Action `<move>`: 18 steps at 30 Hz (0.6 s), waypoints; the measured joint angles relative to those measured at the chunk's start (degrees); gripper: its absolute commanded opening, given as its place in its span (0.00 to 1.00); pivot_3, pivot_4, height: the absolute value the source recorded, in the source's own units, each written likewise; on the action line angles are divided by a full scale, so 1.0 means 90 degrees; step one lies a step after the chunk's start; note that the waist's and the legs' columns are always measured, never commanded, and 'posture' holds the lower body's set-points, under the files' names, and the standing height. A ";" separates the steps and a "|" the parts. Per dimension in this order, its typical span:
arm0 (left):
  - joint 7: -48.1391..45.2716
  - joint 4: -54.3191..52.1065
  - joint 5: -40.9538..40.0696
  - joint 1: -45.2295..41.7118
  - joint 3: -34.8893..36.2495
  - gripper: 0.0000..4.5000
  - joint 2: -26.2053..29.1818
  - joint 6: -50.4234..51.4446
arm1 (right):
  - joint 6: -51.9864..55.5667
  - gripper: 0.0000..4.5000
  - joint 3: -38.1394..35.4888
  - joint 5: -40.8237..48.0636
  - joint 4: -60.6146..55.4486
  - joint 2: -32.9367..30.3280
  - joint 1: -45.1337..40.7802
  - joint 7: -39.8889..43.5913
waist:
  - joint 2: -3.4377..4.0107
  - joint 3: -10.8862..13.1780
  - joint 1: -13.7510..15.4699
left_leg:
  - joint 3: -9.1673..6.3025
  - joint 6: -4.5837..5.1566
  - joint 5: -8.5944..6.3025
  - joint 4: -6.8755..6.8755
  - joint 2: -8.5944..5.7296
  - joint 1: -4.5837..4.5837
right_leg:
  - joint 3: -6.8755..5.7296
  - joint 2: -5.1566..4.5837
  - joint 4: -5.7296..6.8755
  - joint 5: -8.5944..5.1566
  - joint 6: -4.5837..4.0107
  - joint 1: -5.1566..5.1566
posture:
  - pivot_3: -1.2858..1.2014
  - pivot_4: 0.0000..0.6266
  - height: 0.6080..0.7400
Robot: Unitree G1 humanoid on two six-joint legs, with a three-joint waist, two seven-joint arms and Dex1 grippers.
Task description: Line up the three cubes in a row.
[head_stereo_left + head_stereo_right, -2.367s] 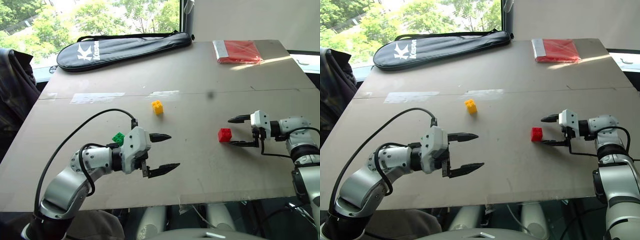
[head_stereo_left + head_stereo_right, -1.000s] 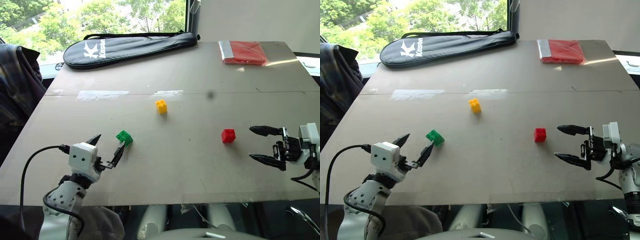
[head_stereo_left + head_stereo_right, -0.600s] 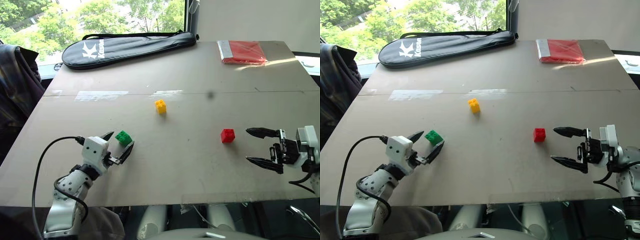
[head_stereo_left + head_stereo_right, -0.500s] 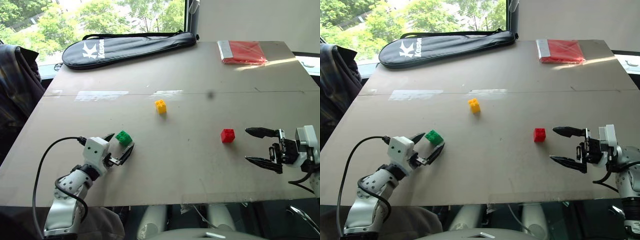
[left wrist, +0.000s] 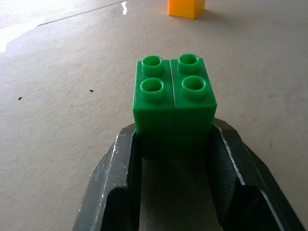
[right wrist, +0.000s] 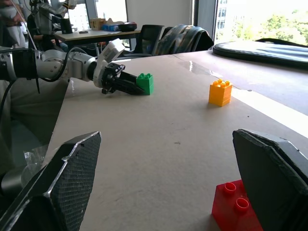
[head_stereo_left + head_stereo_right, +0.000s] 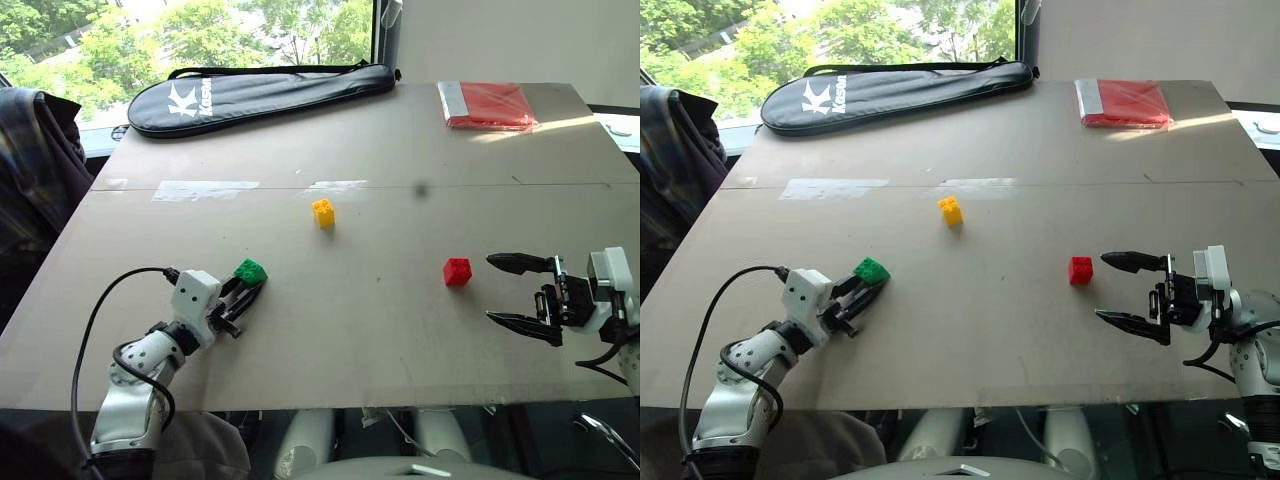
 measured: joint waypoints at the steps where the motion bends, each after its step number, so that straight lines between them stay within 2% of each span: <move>1: -0.0060 0.0001 -0.0010 -0.0023 -0.0022 0.27 0.0027 0.0025 | 0.0009 1.00 -0.0002 0.0001 -0.0011 0.0000 0.0002 -0.0004 | 0.0000 0.0000 0.0000 | 0.0000 0.0000 0.0000 0.0000 0.0000 0.0000 | 0.0000 0.0000 0.0000 0.0000 0.0000 0.0000 | 0.52 0.24 0.65; 8: -0.1073 -0.0026 -0.0249 -0.0683 -0.0510 0.27 0.0467 0.0243 | 0.0151 1.00 -0.0056 0.0027 -0.0114 -0.0009 0.0026 0.0004 | 0.0000 0.0000 -0.0006 | -0.0002 0.0000 0.0000 0.0000 -0.0001 -0.0004 | -0.0001 0.0001 -0.0001 0.0001 0.0002 -0.0002 | 0.52 0.24 0.65; 10: -0.1936 0.0274 -0.0349 -0.1637 -0.1039 0.27 0.0590 0.0267 | 0.0243 1.00 -0.0179 0.0071 -0.0130 -0.0029 0.0039 0.0006 | -0.0002 0.0001 0.0027 | -0.0010 -0.0002 0.0002 0.0006 -0.0006 -0.0012 | -0.0015 0.0015 0.0002 0.0003 0.0004 -0.0004 | 0.52 0.24 0.65; 12: -0.2474 0.0704 -0.0351 -0.2451 -0.1419 0.27 0.0479 0.0173 | 0.0264 1.00 -0.0224 0.0087 -0.0150 -0.0031 0.0023 -0.0001 | -0.0003 0.0000 0.0042 | -0.0010 -0.0002 0.0002 0.0012 -0.0007 -0.0012 | -0.0014 0.0029 0.0003 0.0008 0.0012 0.0000 | 0.52 0.24 0.65; 18: -0.3510 0.2090 -0.0045 -0.3795 -0.2421 0.27 -0.0145 -0.0334 | 0.0258 1.00 -0.0319 0.0081 -0.0253 -0.0008 0.0205 -0.0151 | -0.0004 0.0000 -0.0021 | -0.0002 -0.0002 0.0003 0.0011 -0.0007 -0.0018 | -0.0011 0.0034 -0.0001 0.0011 0.0019 -0.0006 | 0.52 0.24 0.65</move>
